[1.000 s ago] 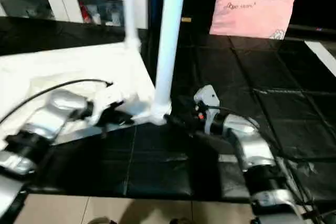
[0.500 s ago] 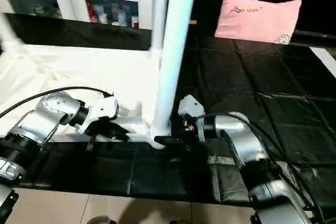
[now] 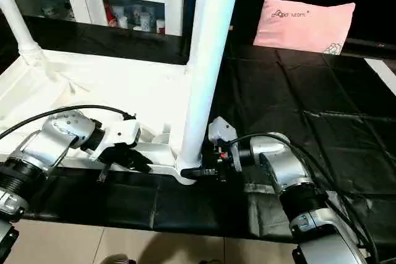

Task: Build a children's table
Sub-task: Rotate leg to tighten

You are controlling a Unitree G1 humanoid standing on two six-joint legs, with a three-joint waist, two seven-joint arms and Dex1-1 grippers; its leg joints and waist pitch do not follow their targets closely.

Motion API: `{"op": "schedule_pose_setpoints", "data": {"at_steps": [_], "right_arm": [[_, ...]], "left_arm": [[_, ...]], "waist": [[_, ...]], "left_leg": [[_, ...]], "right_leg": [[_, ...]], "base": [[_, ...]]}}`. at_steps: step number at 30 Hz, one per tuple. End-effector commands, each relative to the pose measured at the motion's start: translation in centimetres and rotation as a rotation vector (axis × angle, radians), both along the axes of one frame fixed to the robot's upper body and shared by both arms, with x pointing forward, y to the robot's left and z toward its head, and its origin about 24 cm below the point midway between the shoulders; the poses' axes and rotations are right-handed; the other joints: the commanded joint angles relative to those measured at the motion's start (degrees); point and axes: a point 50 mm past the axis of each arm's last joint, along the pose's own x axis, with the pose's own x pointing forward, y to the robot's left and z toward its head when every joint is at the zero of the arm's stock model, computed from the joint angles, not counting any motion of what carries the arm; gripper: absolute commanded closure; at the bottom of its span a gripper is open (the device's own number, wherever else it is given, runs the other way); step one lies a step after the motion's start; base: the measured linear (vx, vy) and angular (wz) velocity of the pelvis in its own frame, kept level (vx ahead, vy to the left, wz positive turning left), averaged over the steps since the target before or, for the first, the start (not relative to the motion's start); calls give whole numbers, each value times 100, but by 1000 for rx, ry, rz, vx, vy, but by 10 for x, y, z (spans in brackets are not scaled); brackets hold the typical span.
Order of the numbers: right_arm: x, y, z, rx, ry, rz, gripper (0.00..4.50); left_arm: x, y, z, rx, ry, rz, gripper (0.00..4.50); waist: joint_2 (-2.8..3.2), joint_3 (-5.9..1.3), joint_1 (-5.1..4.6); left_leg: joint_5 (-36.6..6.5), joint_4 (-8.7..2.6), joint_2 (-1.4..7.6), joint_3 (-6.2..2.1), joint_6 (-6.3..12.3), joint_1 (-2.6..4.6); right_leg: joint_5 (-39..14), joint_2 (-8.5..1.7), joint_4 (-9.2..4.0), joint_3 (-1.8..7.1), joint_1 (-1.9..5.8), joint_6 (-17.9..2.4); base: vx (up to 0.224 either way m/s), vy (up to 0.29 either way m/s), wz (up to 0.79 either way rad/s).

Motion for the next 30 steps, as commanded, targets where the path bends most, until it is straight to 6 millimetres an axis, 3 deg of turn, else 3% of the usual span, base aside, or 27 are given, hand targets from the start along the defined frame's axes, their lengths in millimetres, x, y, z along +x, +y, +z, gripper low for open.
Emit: {"op": "schedule_pose_setpoints", "data": {"at_steps": [1, 6, 10, 13, 15, 17, 18, 20, 22, 25, 27, 30], "right_arm": [[3, -2, 4, -6, -4, 4, 129], [0, -2, 2, 3, 16, 13, 159], [-3, -2, 0, 34, 47, -10, 167], [-5, -2, -4, 24, 62, -48, 169], [-4, 3, -12, 4, 72, -151, 169], [-3, 6, -15, 0, 76, -190, 169], [2, 16, -23, -9, 101, -354, 169], [5, 22, -26, -7, 115, -425, 169], [12, 36, -28, 22, 150, -559, 171], [25, 61, -31, 37, 215, -803, 171], [28, 68, -33, 24, 221, -863, 171], [33, 76, -33, -9, 220, -933, 171]], "left_arm": [[-9, -9, -5, 35, 30, -109, 450], [-8, -8, -6, 37, 37, -103, 450], [-4, -10, -7, -12, 78, 2, 450], [-1, -13, -7, -47, 85, 63, 450], [5, -19, -5, -93, 89, 152, 450], [8, -22, -4, -114, 94, 190, 450], [17, -33, 1, -176, 89, 313, 450], [22, -38, 4, -197, 89, 365, 450], [31, -48, 9, -229, 73, 475, 450], [43, -64, 10, -223, -4, 609, 450], [47, -69, 10, -216, -31, 645, 450], [51, -75, 10, -210, -66, 698, 450]], "waist": [[44, -407, -28], [54, -413, -27], [79, -417, -24], [58, -403, -9], [66, -398, -21], [60, -351, -50], [57, -346, -94], [42, -338, -132], [47, -346, -211], [52, -357, -293], [51, -366, -310], [80, -384, -333]], "left_leg": [[-1006, -382, 142, 20, 158, 12], [-1010, -379, 137, 21, 142, 15], [-966, -376, 140, 27, 137, 20], [-1032, -379, 133, 24, 134, 26], [-1082, -387, 130, 18, 106, 25], [-1417, -407, 117, -6, 7, 57], [-1471, -412, 108, -8, -60, 52], [-1630, -404, 72, -40, -101, 83], [-1583, -403, 46, -67, -100, 32], [-1594, -382, 21, -70, -140, 62], [-1610, -365, 8, -63, -80, 81], [-1534, -392, 45, -53, -37, 71]], "right_leg": [[-1635, -423, -390, 274, 343, -989], [-1543, -416, -385, 271, 347, -1035], [-1330, -404, -360, 271, 355, -1126], [-1499, -413, -391, 270, 350, -1090], [-1647, -420, -405, 272, 347, -1044], [-2390, -434, -490, 250, 316, -874], [-2624, -429, -513, 255, 314, -778], [-3176, -448, -581, 214, 293, -574], [-3424, -447, -625, 186, 323, -372], [-3434, -433, -643, 174, 265, -392], [-3419, -439, -673, 176, 267, -350], [-2768, -406, -592, 217, 265, -551]], "base": [[0, 0, 0], [0, 0, 0], [0, 0, 0], [0, 0, 0], [0, 0, 0], [0, 0, 0], [0, 0, 0], [0, 0, 0], [0, 0, 0], [0, 0, 0], [0, 0, 0], [0, 0, 0]]}}
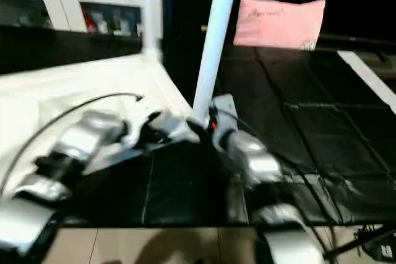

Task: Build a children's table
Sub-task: Rotate leg to tighten

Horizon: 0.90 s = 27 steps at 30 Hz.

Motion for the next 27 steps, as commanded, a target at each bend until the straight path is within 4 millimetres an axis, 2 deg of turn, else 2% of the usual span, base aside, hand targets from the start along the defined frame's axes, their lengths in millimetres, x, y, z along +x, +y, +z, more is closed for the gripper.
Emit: {"op": "schedule_pose_setpoints", "data": {"at_steps": [1, 2, 4, 8, 9, 12, 13, 18, 19, 21, 22, 25, 27], "right_arm": [[-16, 37, -22, 14, 131, 87, 171], [-15, 37, -22, 12, 131, 81, 171], [-11, 34, -18, 2, 97, 61, 115], [-6, 24, -15, -12, 69, 15, 79], [-6, 21, -15, -11, 64, 10, 66], [-4, 0, -15, -56, 27, -6, 50], [-4, -5, -15, -68, 21, -9, 28], [-9, -28, 3, -8, -101, 152, 2], [-13, -38, 11, -16, -147, 249, 2], [-17, -49, 16, -60, -172, 332, 2], [-18, -53, 18, -71, -179, 367, 2], [-20, -64, 28, -94, -209, 460, 2], [-22, -68, 33, -104, -218, 531, 2]], "left_arm": [[12, -23, 25, -40, -115, 16, 450], [12, -24, 25, -38, -118, 21, 450], [13, -25, 25, -32, -121, 29, 450], [13, -20, 22, -13, -120, 28, 450], [13, -19, 22, -9, -121, 27, 450], [11, -7, 17, 4, -111, 4, 450], [11, -4, 17, 4, -108, 0, 450], [5, 11, 14, 26, -109, -93, 450], [2, 16, 12, 31, -83, -127, 450], [-3, 20, 11, 38, -75, -197, 450], [-5, 23, 10, 42, -61, -218, 450], [-10, 28, 9, 46, -36, -306, 450], [-14, 30, 10, 52, -37, -368, 450]], "waist": [[90, -384, 11], [90, -385, 15], [89, -404, 37], [91, -404, 42], [78, -409, 39], [101, -414, 48], [85, -420, 49], [64, -431, 87], [69, -429, 91], [66, -415, 99], [72, -392, 95], [69, -372, 108], [72, -375, 115]], "left_leg": [[-1498, -427, 57, -19, -42, -12], [-1486, -428, 61, -17, -41, -11], [-1323, -420, 73, 7, -12, -20], [-1232, -427, 68, 15, 37, -41], [-1156, -424, 60, 14, 38, -69], [-1099, -425, 77, 12, 45, -57], [-1008, -414, 75, 21, 70, -78], [-813, -392, 85, 36, 256, -99], [-792, -394, 83, 37, 297, -102], [-827, -394, 90, 36, 341, -100], [-968, -397, 95, 42, 312, -85], [-1179, -399, 91, 39, 271, -74], [-1209, -404, 104, 39, 256, -63]], "right_leg": [[-2514, -397, -552, 228, 237, -646], [-2396, -393, -540, 233, 238, -679], [-1782, -402, -473, 265, 271, -888], [-1642, -407, -458, 266, 301, -968], [-1659, -415, -454, 266, 332, -946], [-1567, -416, -447, 269, 322, -964], [-1387, -404, -427, 274, 334, -996], [-998, -415, -389, 286, 366, -1105], [-915, -402, -386, 279, 373, -1147], [-972, -405, -391, 276, 366, -1154], [-1264, -411, -422, 275, 341, -1120], [-1870, -423, -487, 270, 328, -976], [-1961, -420, -495, 278, 309, -955]], "base": [[0, 0, 0], [0, 0, 0], [0, 0, 0], [0, 0, 0], [0, 0, 0], [0, 0, 0], [0, 0, 0], [0, 0, 0], [0, 0, 0], [0, 0, 0], [0, 0, 0], [0, 0, 0], [0, 0, 0]]}}
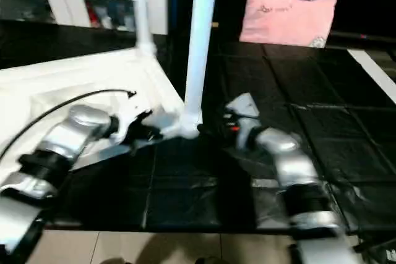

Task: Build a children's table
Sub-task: Rotate leg to tighten

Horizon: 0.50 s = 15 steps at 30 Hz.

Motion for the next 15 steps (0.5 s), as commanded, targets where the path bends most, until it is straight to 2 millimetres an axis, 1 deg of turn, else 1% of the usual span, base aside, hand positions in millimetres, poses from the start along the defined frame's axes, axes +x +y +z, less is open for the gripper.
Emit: {"op": "schedule_pose_setpoints", "data": {"at_steps": [1, 2, 3, 4, 5, 6, 7, 9, 10, 11, 13, 14, 15], "right_arm": [[-2, 2, 10, -4, -27, 99, 2], [-5, 1, 12, -21, -21, 182, 2], [-8, 1, 14, -30, -15, 231, 2], [-10, 2, 14, -51, -16, 282, 2], [-13, 3, 15, -71, -18, 330, 2], [-13, 3, 15, -71, -18, 330, 2], [-16, 6, 13, -110, -9, 410, 2], [-19, 9, 12, -127, 0, 461, 2], [-21, 12, 10, -144, 8, 506, 2], [-21, 12, 10, -144, 8, 506, 2], [-23, 16, 7, -167, 18, 567, 2], [-25, 18, 6, -171, 27, 602, 2], [-26, 20, 5, -172, 36, 627, 2]], "left_arm": [[-8, -10, 1, -6, 10, -140, 450], [-11, -8, 2, -3, 17, -206, 450], [-14, -7, 2, 2, 23, -240, 450], [-16, -5, 3, 9, 36, -270, 450], [-18, -3, 3, 15, 50, -297, 450], [-18, -3, 3, 15, 50, -297, 450], [-22, -1, 3, 38, 61, -361, 450], [-24, 0, 2, 51, 68, -397, 450], [-25, 0, 2, 59, 74, -426, 450], [-25, 0, 2, 59, 74, -426, 450], [-28, 0, 2, 71, 81, -468, 450], [-29, 1, 2, 79, 82, -490, 450], [-29, 1, 2, 85, 83, -503, 450]], "waist": [[73, -387, 19], [68, -395, 45], [82, -398, 67], [74, -410, 82], [63, -401, 82], [82, -406, 109], [50, -406, 126], [63, -401, 137], [54, -404, 146], [58, -401, 157], [48, -397, 180], [30, -397, 186], [37, -400, 195]], "left_leg": [[-1197, -375, 112, 10, 248, 8], [-1165, -370, 114, 18, 249, 22], [-1177, -373, 119, 13, 254, 33], [-1135, -373, 131, 13, 266, 19], [-1125, -374, 129, 20, 271, 18], [-1095, -369, 143, 30, 276, 39], [-1080, -370, 141, 26, 266, 28], [-1094, -373, 137, 29, 260, 23], [-1098, -371, 140, 27, 241, 19], [-1094, -370, 138, 27, 224, 12], [-1124, -369, 141, 31, 207, 26], [-1144, -371, 143, 29, 202, 24], [-1129, -370, 144, 27, 198, 23]], "right_leg": [[-1894, -426, -487, 274, 357, -980], [-1753, -419, -474, 277, 352, -1026], [-1685, -418, -465, 275, 351, -1062], [-1475, -420, -429, 282, 366, -1114], [-1428, -413, -427, 280, 359, -1129], [-1283, -410, -402, 282, 342, -1200], [-1296, -414, -398, 269, 354, -1208], [-1377, -416, -403, 270, 356, -1180], [-1436, -421, -403, 271, 362, -1155], [-1482, -426, -404, 272, 360, -1132], [-1586, -430, -416, 275, 344, -1098], [-1652, -430, -416, 272, 346, -1078], [-1655, -434, -411, 274, 348, -1068]], "base": [[0, 0, 0], [0, 0, 0], [0, 0, 0], [0, 0, 0], [0, 0, 0], [0, 0, 0], [0, 0, 0], [0, 0, 0], [0, 0, 0], [0, 0, 0], [0, 0, 0], [0, 0, 0], [0, 0, 0]]}}
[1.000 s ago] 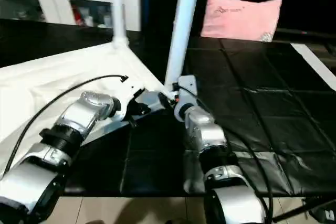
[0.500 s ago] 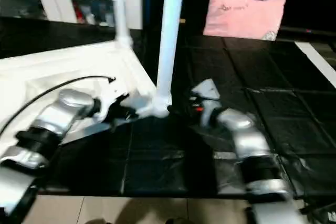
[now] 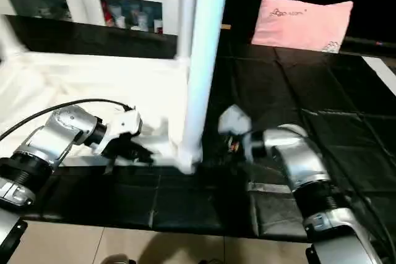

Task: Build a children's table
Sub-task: Rotate leg to tighten

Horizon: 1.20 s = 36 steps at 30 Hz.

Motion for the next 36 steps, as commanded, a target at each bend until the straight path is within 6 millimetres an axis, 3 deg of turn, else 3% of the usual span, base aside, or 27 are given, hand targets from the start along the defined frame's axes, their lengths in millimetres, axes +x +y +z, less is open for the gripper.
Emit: {"op": "schedule_pose_setpoints", "data": {"at_steps": [1, 8, 10, 25, 32, 36], "right_arm": [[0, 2, 3, -23, -5, 60, 2], [-1, 7, 0, -17, 16, 106, 18], [-1, 7, 0, -14, 21, 113, 53], [-5, 5, -4, 9, 69, 135, 163], [-9, 6, -6, 59, 109, 113, 175], [-10, 11, -11, 123, 155, -43, 175]], "left_arm": [[-7, -10, -2, 34, 13, -124, 450], [-11, -11, -2, 46, 23, -178, 450], [-11, -12, -2, 44, 25, -184, 450], [-13, -10, -4, 52, 39, -196, 450], [-12, -11, -6, 10, 71, -127, 450], [-5, -21, -2, -80, 75, -4, 450]], "waist": [[45, -396, -31], [46, -402, -29], [50, -410, -25], [54, -416, -13], [63, -420, -6], [69, -409, -5]], "left_leg": [[-1167, -388, 146, 26, 194, 28], [-1127, -388, 143, 23, 157, 27], [-1090, -386, 145, 21, 165, 19], [-1096, -379, 142, 23, 158, 21], [-1059, -376, 143, 24, 161, 24], [-1140, -390, 135, 15, 116, 37]], "right_leg": [[-1705, -424, -422, 275, 335, -1034], [-1668, -423, -414, 277, 339, -1034], [-1598, -423, -398, 274, 349, -1053], [-1563, -417, -395, 269, 354, -1074], [-1490, -411, -386, 268, 360, -1101], [-1652, -413, -416, 260, 361, -1056]], "base": [[0, 0, 0], [0, 0, 0], [0, 0, 0], [0, 0, 0], [0, 0, 0], [0, 0, 0]]}}
